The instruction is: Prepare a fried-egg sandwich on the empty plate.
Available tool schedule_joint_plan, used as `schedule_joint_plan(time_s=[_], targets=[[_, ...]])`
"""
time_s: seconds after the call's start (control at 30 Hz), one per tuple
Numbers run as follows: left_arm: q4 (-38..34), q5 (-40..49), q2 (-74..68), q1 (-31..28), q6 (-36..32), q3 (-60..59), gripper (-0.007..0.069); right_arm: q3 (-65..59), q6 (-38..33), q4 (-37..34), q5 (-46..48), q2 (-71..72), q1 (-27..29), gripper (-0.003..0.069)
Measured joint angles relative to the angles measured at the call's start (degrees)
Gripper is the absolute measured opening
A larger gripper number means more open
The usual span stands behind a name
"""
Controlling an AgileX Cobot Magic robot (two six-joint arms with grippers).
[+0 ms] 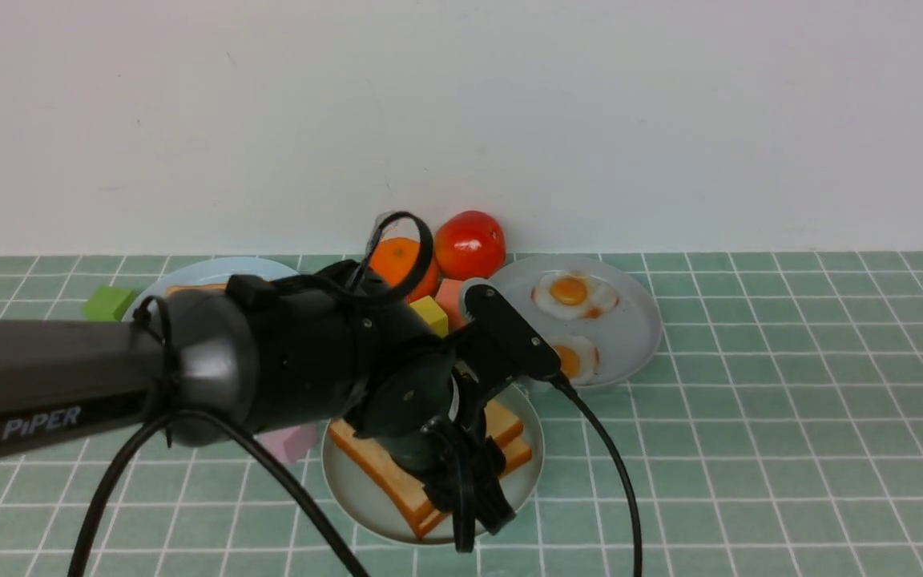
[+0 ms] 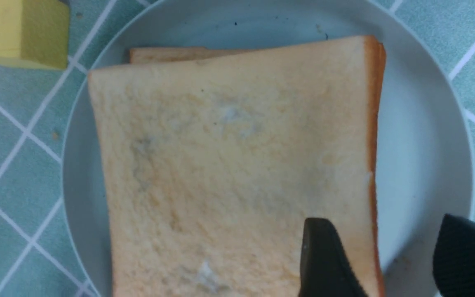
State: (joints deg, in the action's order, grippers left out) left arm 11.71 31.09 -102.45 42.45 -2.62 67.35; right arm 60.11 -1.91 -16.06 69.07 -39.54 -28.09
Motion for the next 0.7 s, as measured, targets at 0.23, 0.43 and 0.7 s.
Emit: schedule_joint_plan(time_s=[0.23, 0.43, 0.7], targets=[[-6.58, 6.25, 12.06, 0.0, 1.27, 1.4, 0.0326, -0.07, 0.4, 1.8, 0.0, 0.0, 0.0, 0.0046], [-12.1, 5.62, 35.39, 0.0, 3.14, -4.27, 0.0019, -0.72, 4.65, 8.34, 0.55, 1.11, 0.0, 0.0049], [-15.1, -12.92, 67.76, 0.0, 4.59, -32.29, -0.0013, -8.61, 14.99, 19.1, 0.54, 12.43, 0.0, 0.0049]])
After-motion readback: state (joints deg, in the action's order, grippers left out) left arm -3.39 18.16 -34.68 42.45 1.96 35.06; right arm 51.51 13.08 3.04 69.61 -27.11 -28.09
